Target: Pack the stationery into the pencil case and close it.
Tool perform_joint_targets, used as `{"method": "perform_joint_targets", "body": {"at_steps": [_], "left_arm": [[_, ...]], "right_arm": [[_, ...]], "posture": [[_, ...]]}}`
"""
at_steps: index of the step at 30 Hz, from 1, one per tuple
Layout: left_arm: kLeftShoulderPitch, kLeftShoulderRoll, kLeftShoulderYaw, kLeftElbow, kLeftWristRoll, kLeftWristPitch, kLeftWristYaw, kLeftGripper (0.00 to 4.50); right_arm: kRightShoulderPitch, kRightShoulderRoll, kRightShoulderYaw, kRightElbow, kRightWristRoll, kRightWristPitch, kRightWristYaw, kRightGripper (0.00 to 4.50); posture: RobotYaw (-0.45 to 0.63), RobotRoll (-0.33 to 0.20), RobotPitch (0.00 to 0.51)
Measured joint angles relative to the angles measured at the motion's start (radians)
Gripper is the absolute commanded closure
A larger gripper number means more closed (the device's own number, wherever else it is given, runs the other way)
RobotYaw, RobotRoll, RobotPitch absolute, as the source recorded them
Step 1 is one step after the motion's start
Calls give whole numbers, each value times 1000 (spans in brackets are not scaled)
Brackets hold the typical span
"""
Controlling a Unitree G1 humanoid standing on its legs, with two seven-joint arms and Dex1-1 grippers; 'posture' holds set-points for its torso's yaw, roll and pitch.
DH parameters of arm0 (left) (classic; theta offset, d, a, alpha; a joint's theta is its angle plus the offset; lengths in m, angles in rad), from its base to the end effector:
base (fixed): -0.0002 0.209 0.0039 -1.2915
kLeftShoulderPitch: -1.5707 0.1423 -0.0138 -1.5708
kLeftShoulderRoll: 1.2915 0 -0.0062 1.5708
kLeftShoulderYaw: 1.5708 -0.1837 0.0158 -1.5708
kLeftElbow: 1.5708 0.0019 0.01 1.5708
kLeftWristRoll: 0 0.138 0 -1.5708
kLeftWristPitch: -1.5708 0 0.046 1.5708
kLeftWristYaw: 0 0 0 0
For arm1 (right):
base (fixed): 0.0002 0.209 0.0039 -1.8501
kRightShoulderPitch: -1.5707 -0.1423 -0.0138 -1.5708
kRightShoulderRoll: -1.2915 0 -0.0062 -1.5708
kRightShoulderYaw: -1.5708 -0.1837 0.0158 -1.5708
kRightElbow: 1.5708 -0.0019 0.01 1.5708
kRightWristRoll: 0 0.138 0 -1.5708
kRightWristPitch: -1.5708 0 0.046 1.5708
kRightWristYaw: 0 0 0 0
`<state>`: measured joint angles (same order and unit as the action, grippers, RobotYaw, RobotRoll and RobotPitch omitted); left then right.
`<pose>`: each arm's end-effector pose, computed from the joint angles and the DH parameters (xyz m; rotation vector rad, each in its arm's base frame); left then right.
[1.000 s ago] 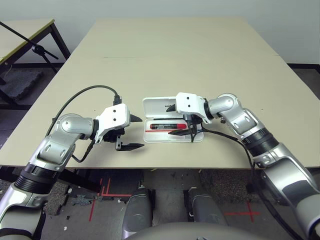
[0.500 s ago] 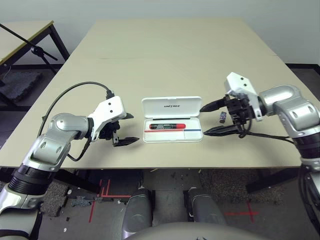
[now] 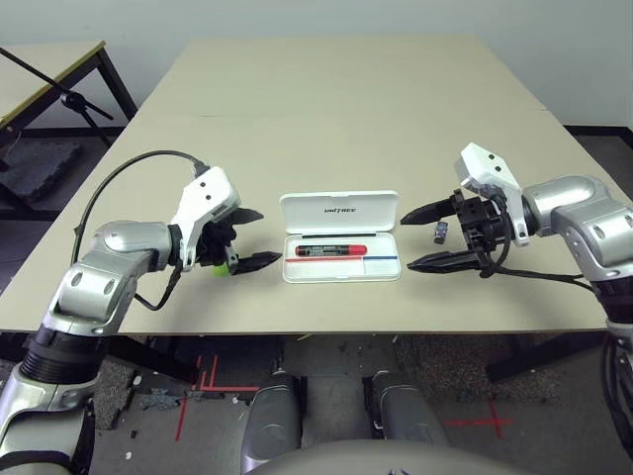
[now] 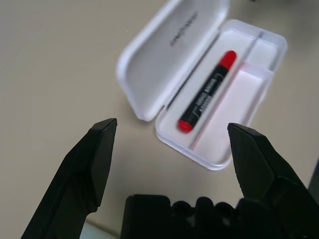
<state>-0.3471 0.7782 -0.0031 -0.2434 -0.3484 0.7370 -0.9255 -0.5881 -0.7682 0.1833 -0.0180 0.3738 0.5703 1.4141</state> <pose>0.2437 0.2440 0.1773 0.3474 0.3691 -0.8942 0.2825 -0.2241 0.1922 -0.3526 0.3797 1.4633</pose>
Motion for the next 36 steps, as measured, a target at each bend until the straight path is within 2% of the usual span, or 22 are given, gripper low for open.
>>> {"method": "perform_joint_targets", "body": {"at_steps": [7,11,18,25,30,36], "left_arm": [[-44,-107,38,26,-2,249,230,0],[-80,-116,41,28,16,429,347,0],[-145,-153,41,115,60,615,497,0],[-162,-209,71,149,76,705,579,0],[-167,-251,92,189,88,710,634,0],[-178,-254,119,237,99,687,663,0]], "right_arm": [[0,20,2,1,-1,-7,-13,24],[0,27,3,2,-2,-15,-15,24],[0,35,12,7,-5,-23,-18,24],[0,37,19,7,-22,-39,-34,24],[0,42,29,7,-23,-45,-43,24],[0,45,33,12,-24,-57,-56,24]], "posture": [[-25,0,66],[-30,0,64],[-38,0,61],[-46,0,61],[-47,0,61],[-48,0,59]]}}
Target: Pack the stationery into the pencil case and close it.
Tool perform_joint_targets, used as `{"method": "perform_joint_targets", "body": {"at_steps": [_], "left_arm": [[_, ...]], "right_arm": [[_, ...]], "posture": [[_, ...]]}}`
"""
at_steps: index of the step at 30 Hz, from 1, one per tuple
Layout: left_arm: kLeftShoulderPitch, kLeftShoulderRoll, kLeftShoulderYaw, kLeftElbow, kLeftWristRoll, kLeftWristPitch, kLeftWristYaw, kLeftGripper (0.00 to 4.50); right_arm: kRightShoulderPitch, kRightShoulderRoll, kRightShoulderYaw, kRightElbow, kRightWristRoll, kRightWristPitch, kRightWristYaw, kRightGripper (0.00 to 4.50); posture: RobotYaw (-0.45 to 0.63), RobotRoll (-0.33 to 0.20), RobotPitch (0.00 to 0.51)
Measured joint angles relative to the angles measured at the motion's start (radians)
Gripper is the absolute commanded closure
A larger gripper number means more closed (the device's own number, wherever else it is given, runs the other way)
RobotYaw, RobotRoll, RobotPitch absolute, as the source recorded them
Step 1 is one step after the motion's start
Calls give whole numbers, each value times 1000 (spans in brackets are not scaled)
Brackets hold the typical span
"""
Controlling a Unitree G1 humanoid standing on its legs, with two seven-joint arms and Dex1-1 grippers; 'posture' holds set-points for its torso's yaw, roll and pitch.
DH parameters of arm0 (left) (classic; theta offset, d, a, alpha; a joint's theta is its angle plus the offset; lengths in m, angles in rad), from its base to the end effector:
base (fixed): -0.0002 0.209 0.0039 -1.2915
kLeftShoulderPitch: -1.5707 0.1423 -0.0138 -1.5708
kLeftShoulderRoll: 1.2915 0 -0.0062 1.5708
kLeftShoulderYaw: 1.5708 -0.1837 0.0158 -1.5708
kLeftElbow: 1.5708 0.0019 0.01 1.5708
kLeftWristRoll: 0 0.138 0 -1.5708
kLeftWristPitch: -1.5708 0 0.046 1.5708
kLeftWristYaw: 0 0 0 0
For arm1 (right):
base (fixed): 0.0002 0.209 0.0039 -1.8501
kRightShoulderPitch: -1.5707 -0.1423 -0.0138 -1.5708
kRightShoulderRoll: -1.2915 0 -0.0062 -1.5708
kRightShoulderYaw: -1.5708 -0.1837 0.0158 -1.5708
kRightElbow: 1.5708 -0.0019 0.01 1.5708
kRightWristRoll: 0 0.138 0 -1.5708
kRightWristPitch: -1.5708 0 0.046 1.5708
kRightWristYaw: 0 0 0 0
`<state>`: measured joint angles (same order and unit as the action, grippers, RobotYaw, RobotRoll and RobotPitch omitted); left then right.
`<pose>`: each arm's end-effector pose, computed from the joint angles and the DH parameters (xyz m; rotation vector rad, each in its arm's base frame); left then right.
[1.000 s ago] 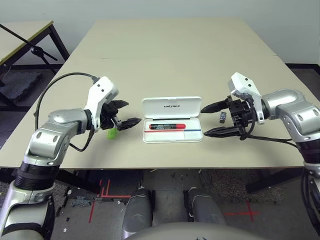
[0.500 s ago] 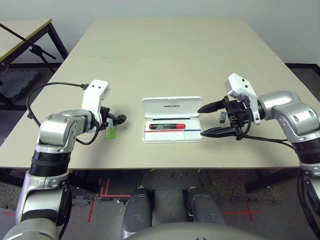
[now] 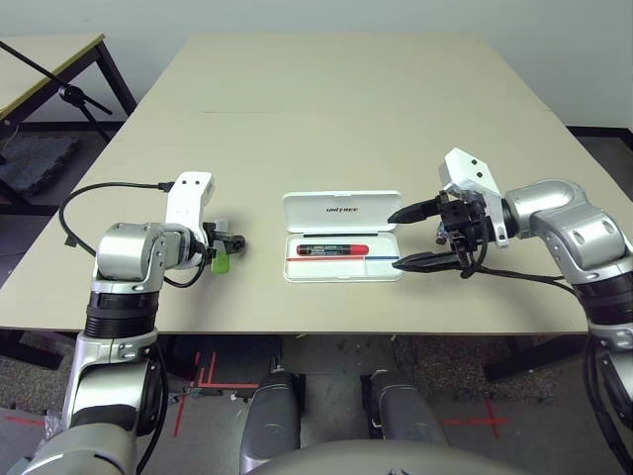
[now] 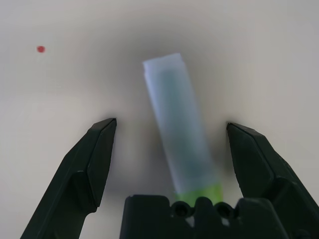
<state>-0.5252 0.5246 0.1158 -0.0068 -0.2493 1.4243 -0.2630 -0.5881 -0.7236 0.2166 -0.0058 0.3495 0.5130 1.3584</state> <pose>0.2633 0.2414 0.1463 0.0526 0.8603 -0.0660 0.2852 -0.2121 0.1841 -0.3816 0.3376 1.4543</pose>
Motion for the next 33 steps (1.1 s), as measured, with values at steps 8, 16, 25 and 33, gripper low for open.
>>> {"method": "perform_joint_targets", "body": {"at_steps": [8,16,25,33], "left_arm": [[-1,4,1,18,3,-16,3,1655],[-7,40,-27,24,-2,-14,-33,3409],[98,291,-201,-65,-22,-424,-393,3409],[188,445,-238,-219,-66,-608,-700,3409]], "right_arm": [[0,7,4,6,-1,-12,-15,0],[0,9,6,12,-10,-17,-30,0],[-1,14,9,24,-23,-23,-32,0],[-2,23,12,35,-33,-21,-30,0]], "posture": [[-52,0,58],[-52,0,61],[-44,0,64],[-45,0,63]]}}
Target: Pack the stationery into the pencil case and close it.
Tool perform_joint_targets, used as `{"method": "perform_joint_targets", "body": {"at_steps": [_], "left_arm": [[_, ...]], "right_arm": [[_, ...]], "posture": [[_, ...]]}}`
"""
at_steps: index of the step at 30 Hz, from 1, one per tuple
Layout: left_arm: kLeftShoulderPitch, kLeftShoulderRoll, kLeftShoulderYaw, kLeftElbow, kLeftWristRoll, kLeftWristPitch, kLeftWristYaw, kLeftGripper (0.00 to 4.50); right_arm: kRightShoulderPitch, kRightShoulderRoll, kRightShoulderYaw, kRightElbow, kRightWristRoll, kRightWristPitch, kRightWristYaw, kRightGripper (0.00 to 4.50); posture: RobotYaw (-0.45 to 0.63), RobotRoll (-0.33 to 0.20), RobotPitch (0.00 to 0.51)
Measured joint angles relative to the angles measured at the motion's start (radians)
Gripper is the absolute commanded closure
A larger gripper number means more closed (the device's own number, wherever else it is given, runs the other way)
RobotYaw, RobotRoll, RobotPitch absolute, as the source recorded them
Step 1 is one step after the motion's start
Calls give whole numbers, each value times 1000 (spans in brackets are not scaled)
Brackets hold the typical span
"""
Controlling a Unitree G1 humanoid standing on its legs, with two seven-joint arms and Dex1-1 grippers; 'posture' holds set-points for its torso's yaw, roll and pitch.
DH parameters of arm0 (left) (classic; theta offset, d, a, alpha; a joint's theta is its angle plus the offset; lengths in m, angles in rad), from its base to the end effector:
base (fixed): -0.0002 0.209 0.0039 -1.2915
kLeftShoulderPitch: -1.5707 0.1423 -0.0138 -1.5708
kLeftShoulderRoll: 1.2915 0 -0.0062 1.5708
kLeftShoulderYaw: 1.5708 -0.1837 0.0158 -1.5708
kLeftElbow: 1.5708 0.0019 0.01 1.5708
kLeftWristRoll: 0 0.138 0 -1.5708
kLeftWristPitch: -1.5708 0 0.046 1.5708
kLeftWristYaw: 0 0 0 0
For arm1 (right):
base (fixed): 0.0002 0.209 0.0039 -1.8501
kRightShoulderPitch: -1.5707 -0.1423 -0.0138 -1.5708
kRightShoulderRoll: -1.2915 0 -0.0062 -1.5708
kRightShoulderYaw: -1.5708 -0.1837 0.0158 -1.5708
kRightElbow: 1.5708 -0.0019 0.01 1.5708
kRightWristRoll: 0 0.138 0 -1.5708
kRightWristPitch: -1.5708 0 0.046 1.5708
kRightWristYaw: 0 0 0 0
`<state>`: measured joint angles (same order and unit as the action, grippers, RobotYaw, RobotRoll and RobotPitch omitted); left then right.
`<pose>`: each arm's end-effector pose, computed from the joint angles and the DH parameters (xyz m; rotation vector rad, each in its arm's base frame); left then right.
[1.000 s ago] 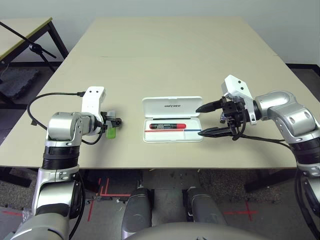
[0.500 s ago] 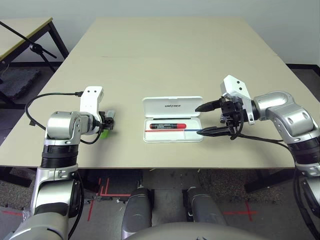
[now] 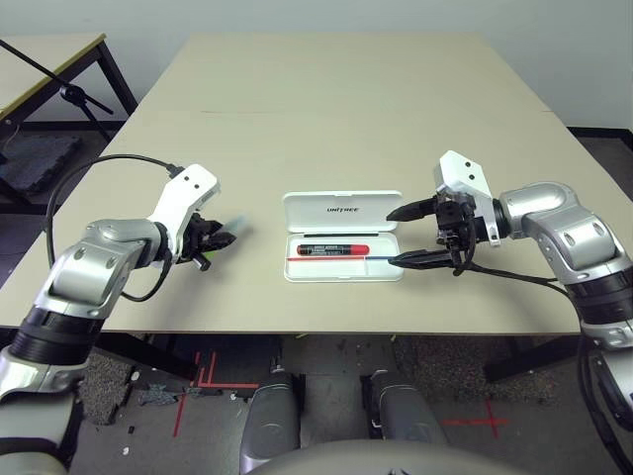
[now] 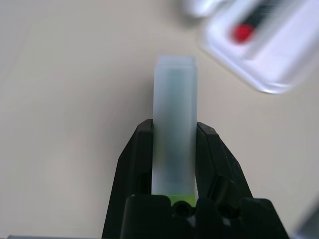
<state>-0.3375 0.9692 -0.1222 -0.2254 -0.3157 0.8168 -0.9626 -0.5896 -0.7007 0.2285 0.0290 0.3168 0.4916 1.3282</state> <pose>0.2388 0.2602 0.1776 0.4790 0.6370 -0.8520 0.2883 -0.2102 0.1775 -0.3891 0.3440 1.4178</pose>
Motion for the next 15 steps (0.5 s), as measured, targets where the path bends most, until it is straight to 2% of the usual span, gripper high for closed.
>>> {"method": "perform_joint_targets", "body": {"at_steps": [3,7,10,13,15], "left_arm": [[14,52,-11,-78,-2,-55,-84,3409],[17,48,-50,-125,-2,-70,-128,3409],[-16,7,-108,-151,4,-74,-141,3409],[-104,-85,-180,-154,26,-80,-139,3409],[-143,-120,-220,-152,43,-81,-137,3409]], "right_arm": [[0,0,0,0,-1,4,2,0],[0,-1,1,0,-2,7,5,0],[0,-6,2,0,-3,14,15,0],[-2,-8,4,-1,-4,18,18,0],[-3,-10,6,-1,-5,19,19,0]], "posture": [[-48,0,63],[-52,0,62],[-51,0,61],[-54,0,60],[-61,0,57]]}}
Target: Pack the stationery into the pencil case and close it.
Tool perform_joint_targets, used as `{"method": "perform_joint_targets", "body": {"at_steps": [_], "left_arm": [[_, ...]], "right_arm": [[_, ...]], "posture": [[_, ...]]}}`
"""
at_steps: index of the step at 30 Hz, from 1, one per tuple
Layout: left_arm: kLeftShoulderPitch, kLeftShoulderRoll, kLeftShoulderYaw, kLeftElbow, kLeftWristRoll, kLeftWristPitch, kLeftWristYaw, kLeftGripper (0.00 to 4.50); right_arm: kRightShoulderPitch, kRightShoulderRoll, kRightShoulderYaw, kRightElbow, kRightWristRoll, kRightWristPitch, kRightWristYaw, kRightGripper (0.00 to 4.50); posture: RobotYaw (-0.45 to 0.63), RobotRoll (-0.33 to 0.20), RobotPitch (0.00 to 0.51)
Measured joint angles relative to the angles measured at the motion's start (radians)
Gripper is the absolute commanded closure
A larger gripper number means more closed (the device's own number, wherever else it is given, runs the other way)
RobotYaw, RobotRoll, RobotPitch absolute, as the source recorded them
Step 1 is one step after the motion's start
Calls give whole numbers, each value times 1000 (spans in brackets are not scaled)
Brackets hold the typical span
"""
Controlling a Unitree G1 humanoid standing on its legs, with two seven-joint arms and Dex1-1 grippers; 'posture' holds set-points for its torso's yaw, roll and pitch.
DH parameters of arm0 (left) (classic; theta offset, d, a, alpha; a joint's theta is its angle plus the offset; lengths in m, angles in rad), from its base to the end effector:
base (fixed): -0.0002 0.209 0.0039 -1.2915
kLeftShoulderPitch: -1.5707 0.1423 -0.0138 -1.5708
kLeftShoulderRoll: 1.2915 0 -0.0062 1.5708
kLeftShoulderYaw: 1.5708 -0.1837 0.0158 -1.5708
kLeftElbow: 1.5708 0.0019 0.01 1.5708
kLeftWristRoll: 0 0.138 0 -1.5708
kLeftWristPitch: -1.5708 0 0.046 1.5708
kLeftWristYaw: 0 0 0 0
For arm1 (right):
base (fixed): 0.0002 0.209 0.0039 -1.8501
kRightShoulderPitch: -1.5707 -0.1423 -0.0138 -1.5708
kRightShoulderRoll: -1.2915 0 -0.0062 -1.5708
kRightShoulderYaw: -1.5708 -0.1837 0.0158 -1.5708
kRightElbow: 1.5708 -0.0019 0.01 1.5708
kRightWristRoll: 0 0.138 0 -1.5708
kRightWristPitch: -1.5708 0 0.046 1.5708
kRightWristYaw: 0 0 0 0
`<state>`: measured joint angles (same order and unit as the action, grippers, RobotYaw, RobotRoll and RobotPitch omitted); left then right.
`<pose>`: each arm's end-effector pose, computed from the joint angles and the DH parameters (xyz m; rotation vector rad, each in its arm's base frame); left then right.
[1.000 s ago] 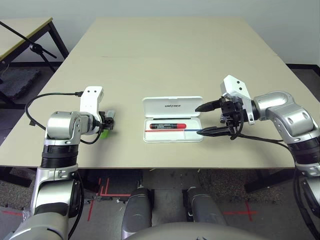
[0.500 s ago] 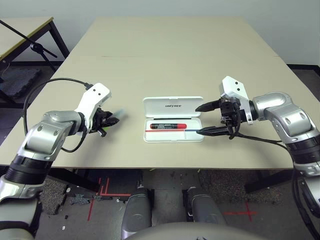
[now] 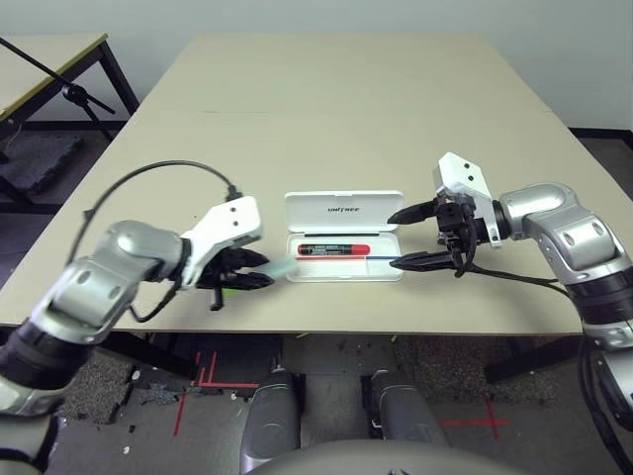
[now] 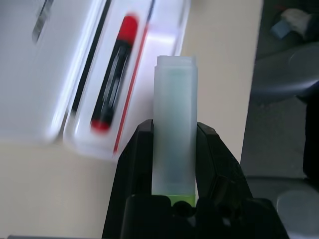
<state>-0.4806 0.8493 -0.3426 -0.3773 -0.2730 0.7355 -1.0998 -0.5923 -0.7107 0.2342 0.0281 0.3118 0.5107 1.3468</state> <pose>0.2446 0.1882 0.1816 0.6201 0.4834 -1.2916 0.2882 -0.2116 0.1779 -0.3889 0.3743 1.4260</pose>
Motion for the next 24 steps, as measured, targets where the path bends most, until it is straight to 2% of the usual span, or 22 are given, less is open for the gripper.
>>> {"method": "perform_joint_targets", "body": {"at_steps": [3,6,12,24], "left_arm": [[-86,-57,-72,22,38,-1,3,3409],[-141,-77,-128,49,78,-15,-11,3409],[-174,-108,-189,96,124,-47,-34,3409],[-213,-191,-225,238,205,-112,-50,3409]], "right_arm": [[-1,-3,2,0,-4,1,0,0],[-2,-6,3,0,-6,1,-2,0],[-1,-17,3,-4,-6,1,-8,0],[23,-25,5,-22,-21,-6,-24,0]], "posture": [[-74,0,52],[-83,0,48],[-99,0,42],[-116,0,43]]}}
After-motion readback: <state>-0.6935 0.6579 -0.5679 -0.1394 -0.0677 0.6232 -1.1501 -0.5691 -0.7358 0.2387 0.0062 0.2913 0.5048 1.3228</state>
